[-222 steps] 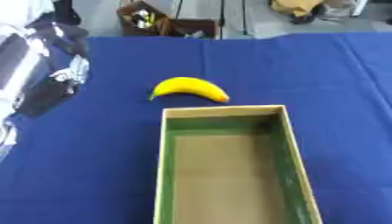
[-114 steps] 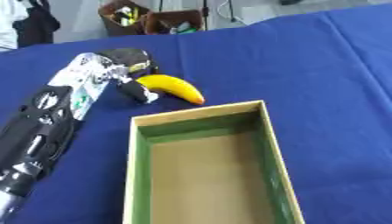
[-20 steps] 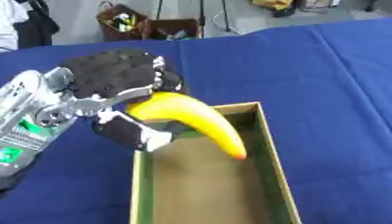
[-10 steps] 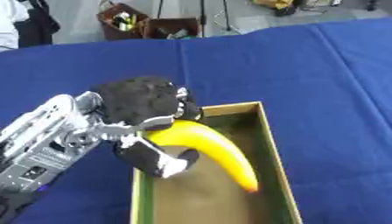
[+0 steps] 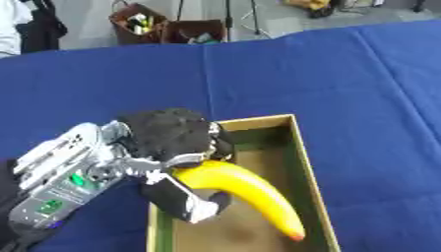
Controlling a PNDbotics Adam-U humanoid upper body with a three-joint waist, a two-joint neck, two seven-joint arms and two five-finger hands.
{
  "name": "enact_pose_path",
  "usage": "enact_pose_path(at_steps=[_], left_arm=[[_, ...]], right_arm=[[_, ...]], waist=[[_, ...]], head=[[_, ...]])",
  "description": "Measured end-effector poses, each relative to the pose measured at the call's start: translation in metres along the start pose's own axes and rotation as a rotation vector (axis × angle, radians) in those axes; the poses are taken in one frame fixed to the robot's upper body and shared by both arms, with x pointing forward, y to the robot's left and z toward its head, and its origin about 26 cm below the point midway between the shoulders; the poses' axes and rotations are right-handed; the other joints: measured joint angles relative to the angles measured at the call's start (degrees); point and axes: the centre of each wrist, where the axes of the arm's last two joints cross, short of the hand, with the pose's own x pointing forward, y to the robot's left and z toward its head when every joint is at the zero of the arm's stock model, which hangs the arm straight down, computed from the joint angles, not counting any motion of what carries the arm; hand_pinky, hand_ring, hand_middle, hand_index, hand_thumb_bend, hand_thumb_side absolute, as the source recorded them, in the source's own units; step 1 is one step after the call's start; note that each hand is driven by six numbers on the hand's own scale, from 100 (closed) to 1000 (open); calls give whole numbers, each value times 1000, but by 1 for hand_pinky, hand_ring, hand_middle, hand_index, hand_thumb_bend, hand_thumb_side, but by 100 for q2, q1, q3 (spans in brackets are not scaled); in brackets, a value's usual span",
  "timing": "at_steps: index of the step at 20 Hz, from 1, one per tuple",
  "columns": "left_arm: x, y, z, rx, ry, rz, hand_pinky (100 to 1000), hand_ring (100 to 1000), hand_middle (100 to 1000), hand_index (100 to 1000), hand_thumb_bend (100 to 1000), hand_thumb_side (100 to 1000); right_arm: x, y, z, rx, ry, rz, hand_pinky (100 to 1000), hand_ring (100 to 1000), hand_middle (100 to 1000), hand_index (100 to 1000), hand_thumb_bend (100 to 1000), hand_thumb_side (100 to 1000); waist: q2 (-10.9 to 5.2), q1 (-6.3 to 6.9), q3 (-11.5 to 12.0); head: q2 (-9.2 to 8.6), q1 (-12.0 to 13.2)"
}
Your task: Pick up objects on the table and place them in the box.
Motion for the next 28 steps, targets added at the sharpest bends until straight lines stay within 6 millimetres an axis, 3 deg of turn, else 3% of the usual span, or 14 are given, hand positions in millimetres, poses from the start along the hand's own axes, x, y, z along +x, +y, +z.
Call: enact_pose_path(at_steps=[3, 10, 17, 18, 20, 22, 24, 28], left_arm=[[1, -1, 0, -44, -9, -30, 522, 713, 731, 886, 189, 671], [-1, 0, 1, -98, 4, -92, 566, 758, 768, 916, 303, 703], [-8, 12, 7, -2, 46, -130, 539, 735, 731, 888, 236, 663], [-9, 15, 8, 27, 54, -133, 518, 713, 706, 867, 170, 640], [-13, 21, 12, 88, 81, -130, 484, 678, 675, 842, 104, 678], [-18, 26, 17, 152, 115, -107, 484, 678, 675, 842, 104, 678], [-24, 28, 22, 217, 150, -70, 431, 622, 638, 815, 100, 780], [-33, 23, 30, 352, 206, 65, 419, 606, 629, 824, 100, 865]], right_arm=[[0, 0, 0, 0, 0, 0, 740, 618, 577, 735, 100, 619], [0, 0, 0, -3, 2, -1, 740, 619, 577, 735, 100, 619], [0, 0, 1, -6, 3, 0, 740, 619, 577, 735, 100, 618], [0, 0, 1, -7, 4, 0, 739, 619, 578, 735, 100, 619], [0, -1, 3, -9, 9, 3, 740, 619, 579, 735, 100, 621], [0, -2, 3, -12, 9, 3, 740, 619, 579, 735, 100, 621], [0, -2, 4, -17, 9, 6, 740, 620, 580, 735, 100, 624], [0, -5, 5, -36, 10, 14, 740, 621, 581, 735, 100, 628]], waist=[[-24, -1, -3], [-50, -14, 10], [-59, -45, 38], [-62, -54, 53], [-67, -85, 110], [-74, -110, 141], [-81, -125, 188], [-116, -247, 357]], head=[[0, 6], [8, 6], [11, -18], [12, -21], [14, -45], [20, -72], [36, -109], [62, -224]])
